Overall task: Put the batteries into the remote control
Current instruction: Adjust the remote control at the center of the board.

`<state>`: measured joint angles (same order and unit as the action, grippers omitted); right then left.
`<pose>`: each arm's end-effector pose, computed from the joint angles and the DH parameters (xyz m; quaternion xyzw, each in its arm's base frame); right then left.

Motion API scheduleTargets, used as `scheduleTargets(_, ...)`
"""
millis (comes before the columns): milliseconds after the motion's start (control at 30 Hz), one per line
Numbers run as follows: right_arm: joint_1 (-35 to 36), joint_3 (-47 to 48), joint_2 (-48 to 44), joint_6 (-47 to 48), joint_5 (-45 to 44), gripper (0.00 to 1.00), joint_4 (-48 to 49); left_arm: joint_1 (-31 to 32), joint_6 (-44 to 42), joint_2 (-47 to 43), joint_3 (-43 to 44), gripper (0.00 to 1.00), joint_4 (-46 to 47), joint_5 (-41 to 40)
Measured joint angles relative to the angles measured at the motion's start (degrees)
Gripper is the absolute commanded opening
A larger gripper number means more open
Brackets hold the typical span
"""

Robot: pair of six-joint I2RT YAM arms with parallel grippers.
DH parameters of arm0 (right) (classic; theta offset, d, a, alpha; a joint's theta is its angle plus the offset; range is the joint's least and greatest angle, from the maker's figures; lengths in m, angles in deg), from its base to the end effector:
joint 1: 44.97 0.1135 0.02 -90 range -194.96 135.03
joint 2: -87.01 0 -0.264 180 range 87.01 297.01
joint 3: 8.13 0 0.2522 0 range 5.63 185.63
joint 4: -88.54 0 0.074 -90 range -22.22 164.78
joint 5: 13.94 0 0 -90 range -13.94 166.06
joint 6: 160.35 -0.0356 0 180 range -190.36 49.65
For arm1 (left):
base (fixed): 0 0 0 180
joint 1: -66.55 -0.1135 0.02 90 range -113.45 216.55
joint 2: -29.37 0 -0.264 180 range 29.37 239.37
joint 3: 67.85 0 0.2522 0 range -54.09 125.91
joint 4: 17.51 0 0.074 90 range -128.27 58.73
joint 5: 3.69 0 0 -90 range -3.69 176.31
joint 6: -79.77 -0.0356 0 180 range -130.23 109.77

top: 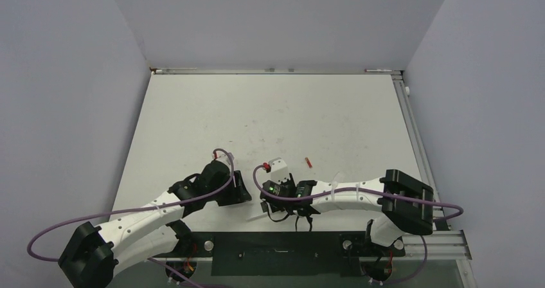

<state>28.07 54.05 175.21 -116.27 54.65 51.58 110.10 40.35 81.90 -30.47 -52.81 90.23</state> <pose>0.0962 0.2707 0.1713 -0.1818 0.9389 0.1060 0.2722 0.1234 -0.1207 0.1727 -0.0461 0.9394 -0.2695 0.2068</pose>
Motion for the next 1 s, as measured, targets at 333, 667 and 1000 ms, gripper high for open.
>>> scheduleTargets(333, 0.00, 0.24, 1.60, -0.02, 0.94, 0.42, -0.02, 0.00, -0.07, -0.28, -0.76, 0.52, -0.22, 0.17)
scheduleTargets(667, 0.00, 0.24, 3.52, -0.44, 2.40, 0.33, 0.83, -0.02, -0.22, 0.55, -0.81, 0.52, -0.07, 1.05)
scheduleTargets(1000, 0.13, 0.11, 3.58, -0.96, 3.15, 0.23, 1.57, -0.02, -0.22, 1.36, -0.87, 0.52, 0.68, 1.31)
